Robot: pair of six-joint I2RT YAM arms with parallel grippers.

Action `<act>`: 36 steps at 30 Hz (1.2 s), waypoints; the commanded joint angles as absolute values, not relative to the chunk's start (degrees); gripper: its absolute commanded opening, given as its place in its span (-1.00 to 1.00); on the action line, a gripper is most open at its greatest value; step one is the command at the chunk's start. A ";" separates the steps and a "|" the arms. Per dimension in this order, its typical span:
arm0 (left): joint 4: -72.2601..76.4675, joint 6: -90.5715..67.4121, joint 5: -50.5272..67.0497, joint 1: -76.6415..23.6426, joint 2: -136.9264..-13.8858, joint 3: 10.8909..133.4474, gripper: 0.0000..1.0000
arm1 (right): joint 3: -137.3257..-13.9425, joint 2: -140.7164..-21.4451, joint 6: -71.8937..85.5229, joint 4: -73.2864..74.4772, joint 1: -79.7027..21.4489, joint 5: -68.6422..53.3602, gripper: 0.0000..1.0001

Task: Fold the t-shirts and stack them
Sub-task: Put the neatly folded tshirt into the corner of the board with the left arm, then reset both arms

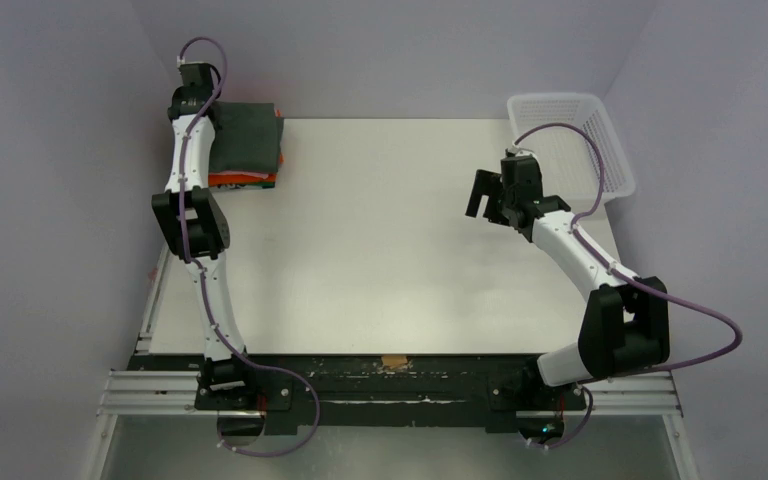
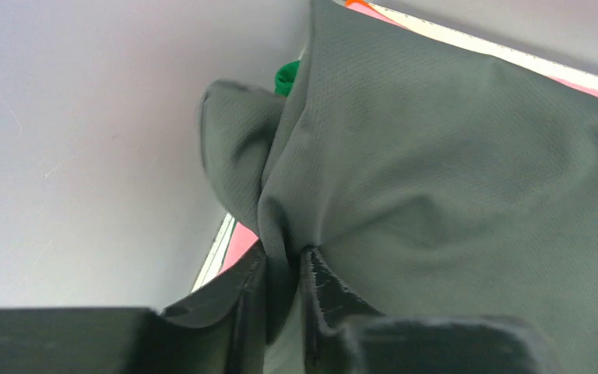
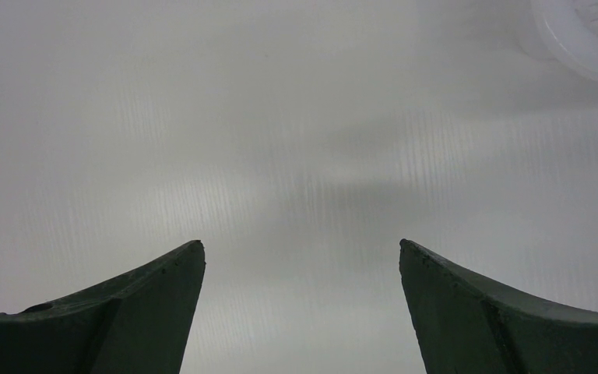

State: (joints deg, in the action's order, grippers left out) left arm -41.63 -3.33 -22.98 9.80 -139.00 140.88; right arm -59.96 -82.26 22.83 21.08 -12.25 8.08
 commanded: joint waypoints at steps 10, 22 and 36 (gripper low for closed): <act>-38.78 -2.63 -33.33 12.30 -134.62 142.03 1.00 | -63.39 -83.07 22.68 21.45 -12.13 10.00 0.90; -35.13 -22.51 14.43 12.01 -113.57 122.03 1.00 | -57.55 -74.33 25.74 18.29 -12.12 15.66 0.93; -13.25 -33.12 2.37 -10.15 -54.53 47.64 1.00 | -43.35 -56.51 28.49 18.86 -11.40 17.52 0.95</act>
State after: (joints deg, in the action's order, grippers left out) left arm -18.52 -27.94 7.90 -6.63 -66.22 58.02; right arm -45.71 -60.60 27.07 18.48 -11.68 16.56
